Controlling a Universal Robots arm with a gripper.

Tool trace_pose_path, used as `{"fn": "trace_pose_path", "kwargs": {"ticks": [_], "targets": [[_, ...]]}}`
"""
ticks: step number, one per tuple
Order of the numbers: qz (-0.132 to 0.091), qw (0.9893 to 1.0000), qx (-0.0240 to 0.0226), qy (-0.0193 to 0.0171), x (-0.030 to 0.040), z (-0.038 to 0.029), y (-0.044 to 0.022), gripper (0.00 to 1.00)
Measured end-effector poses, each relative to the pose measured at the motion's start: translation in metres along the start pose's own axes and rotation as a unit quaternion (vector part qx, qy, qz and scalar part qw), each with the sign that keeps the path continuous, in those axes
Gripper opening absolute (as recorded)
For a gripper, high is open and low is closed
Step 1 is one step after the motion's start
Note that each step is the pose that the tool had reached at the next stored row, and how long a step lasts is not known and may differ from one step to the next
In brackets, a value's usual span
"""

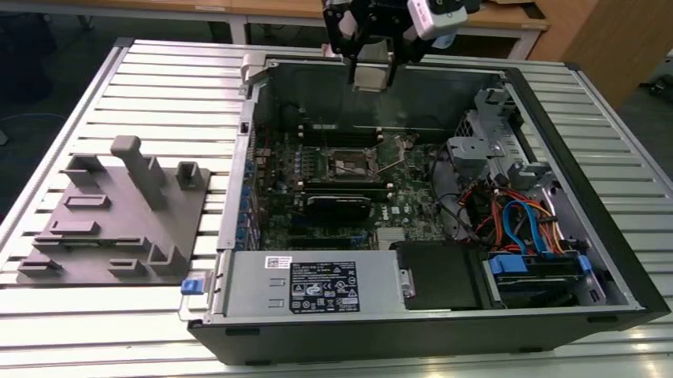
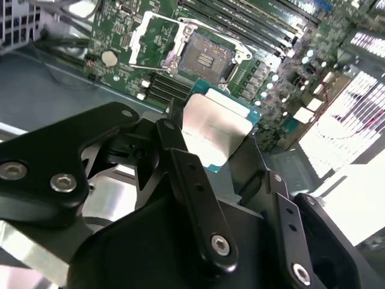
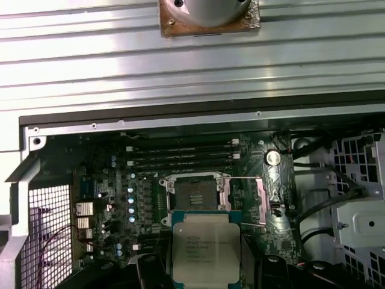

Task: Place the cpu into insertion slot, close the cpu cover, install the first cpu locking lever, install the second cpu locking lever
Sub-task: 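Place the cpu into insertion slot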

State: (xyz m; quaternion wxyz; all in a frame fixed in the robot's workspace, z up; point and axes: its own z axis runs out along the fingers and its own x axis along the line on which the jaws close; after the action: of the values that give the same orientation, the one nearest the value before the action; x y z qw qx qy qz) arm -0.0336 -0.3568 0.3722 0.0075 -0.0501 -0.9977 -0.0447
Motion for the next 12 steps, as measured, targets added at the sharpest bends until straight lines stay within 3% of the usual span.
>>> {"fn": "trace_pose_path", "kwargs": {"ticks": [6,12], "targets": [[0.053,0.9986,-0.0010,-0.0047,-0.0001,0.0016,-0.0001,0.54],[0.057,0.9984,-0.0010,-0.0051,-0.0002,0.0018,-0.0001,0.54]]}}
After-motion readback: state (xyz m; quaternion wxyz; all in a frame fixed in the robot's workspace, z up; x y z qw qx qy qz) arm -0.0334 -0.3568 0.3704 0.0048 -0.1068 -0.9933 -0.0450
